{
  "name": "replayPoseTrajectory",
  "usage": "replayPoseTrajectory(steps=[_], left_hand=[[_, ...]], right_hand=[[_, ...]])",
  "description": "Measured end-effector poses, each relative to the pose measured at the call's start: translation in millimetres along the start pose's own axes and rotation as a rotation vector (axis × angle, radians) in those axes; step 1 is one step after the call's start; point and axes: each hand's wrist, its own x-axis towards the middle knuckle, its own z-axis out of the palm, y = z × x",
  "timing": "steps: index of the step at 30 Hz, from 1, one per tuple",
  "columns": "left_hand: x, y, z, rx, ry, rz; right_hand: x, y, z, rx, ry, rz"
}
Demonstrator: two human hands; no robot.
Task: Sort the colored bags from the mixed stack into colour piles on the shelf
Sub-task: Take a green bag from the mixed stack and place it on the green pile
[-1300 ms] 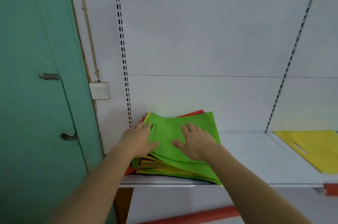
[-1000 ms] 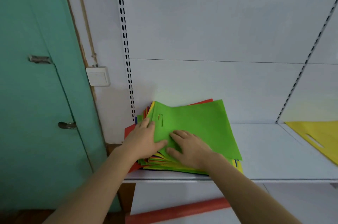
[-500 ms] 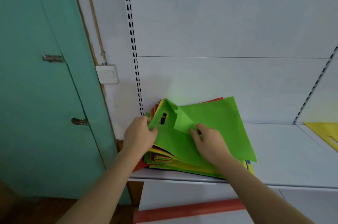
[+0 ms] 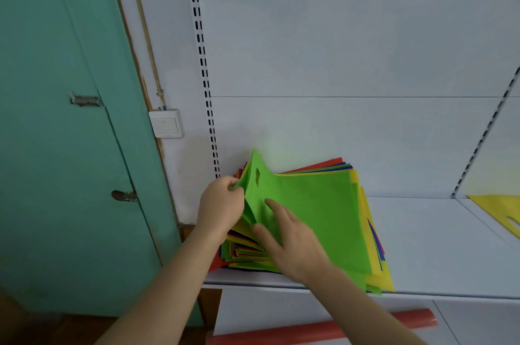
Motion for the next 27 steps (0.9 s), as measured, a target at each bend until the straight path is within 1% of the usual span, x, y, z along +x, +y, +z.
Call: replayPoseTrajectory(steps=[2,5,7,8,9,11,12,13,15,16,17,18,19,20,21,22,24,27], left_hand=[[1.3,8.7,-5.4,-0.121,-0.094,-0.12],[6.5,19.1,-8.7,-0.299,-0.211,-0.268],[12.3,24.7,-5.3,-0.314,-0.239,-0.336],[17.4,25.2,-1.7,-0.244,-0.227,-0.327],[24.0,23.5,2.2,-0.122,-0.211,-0.292],[35.2,18.9,7.8,0.196,-0.208,-0.196],[39.1,18.0,9.6,0.319,-0.216,-0.155],[41.7,18.0,11.4,0.397,-0.228,-0.109],[40.7,20.2,15.7,0.469,-0.235,0.005],[38.8,21.3,18.0,0.483,-0.212,0.072],[36.8,21.3,20.7,0.488,-0.193,0.124],[35.1,20.1,23.2,0.482,-0.189,0.15],[33.6,18.4,25.2,0.458,-0.204,0.14],[31.9,16.6,27.0,0.421,-0.237,0.099],[30.3,15.3,29.1,0.38,-0.283,0.038],[28.8,14.4,30.9,0.344,-0.323,-0.019],[28.0,14.7,34.0,0.308,-0.33,-0.057],[29.1,19.4,37.8,0.372,-0.345,0.002]], right_hand=[[-3.3,-1.9,2.6,-0.056,-0.032,-0.072],[-4.3,0.8,1.5,-0.087,0.031,-0.134],[-7.4,3.3,-0.4,-0.125,0.056,-0.173],[-10.3,4.7,-1.3,-0.15,0.044,-0.206],[-13.5,6.5,-1.9,-0.18,0.024,-0.24],[-21.2,10.7,-3.3,-0.226,-0.012,-0.268],[-24.8,14.2,-5.8,-0.23,0.002,-0.262],[-27.2,20.1,-10.3,-0.227,0.052,-0.241],[-29.6,40.7,-24.1,-0.258,0.213,-0.115],[-28.8,55.1,-34.9,-0.3,0.282,0.005],[-27.0,71.9,-47.9,-0.349,0.317,0.168],[-25.8,90.2,-61.2,-0.395,0.311,0.358],[-24.7,109.0,-73.7,-0.413,0.285,0.535],[-23.9,127.2,-84.6,-0.394,0.247,0.668],[-22.9,143.3,-93.9,-0.347,0.198,0.756],[-21.8,155.9,-101.1,-0.299,0.143,0.805],[-20.4,172.4,-109.7,-0.212,0.081,0.824],[-22.3,184.5,-112.3,-0.084,0.154,0.799]])
